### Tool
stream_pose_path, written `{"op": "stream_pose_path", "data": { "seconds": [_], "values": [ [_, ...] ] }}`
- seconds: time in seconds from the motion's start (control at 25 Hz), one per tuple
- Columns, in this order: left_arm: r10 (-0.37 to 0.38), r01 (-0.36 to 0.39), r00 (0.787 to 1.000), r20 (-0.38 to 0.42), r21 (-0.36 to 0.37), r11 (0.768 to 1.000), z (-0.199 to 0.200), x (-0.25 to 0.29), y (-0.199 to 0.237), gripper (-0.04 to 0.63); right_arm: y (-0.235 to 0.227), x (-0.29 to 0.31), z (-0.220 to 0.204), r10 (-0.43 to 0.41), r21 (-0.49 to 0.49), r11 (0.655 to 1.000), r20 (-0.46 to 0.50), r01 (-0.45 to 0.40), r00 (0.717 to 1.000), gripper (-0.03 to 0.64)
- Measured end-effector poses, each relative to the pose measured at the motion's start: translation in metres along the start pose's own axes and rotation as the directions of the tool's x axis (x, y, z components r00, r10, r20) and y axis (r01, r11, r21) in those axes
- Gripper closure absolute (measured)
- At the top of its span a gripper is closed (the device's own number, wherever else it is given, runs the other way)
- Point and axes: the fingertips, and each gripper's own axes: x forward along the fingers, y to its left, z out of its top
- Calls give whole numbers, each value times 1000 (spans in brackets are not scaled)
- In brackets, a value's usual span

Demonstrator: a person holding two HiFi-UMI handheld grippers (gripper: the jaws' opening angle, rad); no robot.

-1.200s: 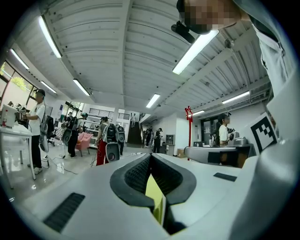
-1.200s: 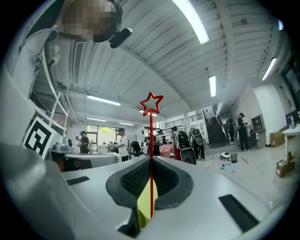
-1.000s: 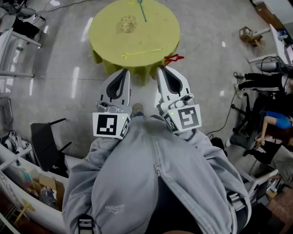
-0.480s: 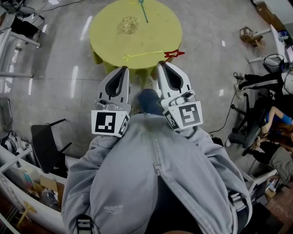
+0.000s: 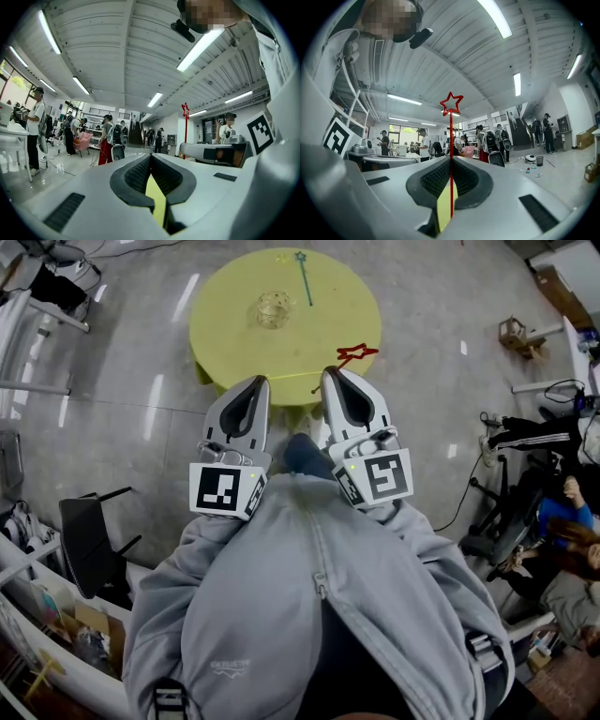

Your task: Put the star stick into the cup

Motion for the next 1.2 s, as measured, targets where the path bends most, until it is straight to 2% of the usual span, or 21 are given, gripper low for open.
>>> {"op": "stream_pose_path", "data": {
  "seconds": [0.72,0.84,1.0,1.2],
  "values": [
    [80,-80,996,-30,-13,997,5,149,51,578,-101,127,-8,99,22,995,-35,-98,995,583],
    [102,-103,994,-23,-11,995,7,166,60,578,-111,146,-9,128,23,992,-49,-127,991,583],
    [140,-140,990,-30,2,990,7,189,70,578,-125,172,-5,167,26,986,-13,-167,986,583],
    [176,-176,984,-22,-14,984,6,203,79,578,-132,190,-15,217,29,976,-52,-216,975,583]
  ]
}}
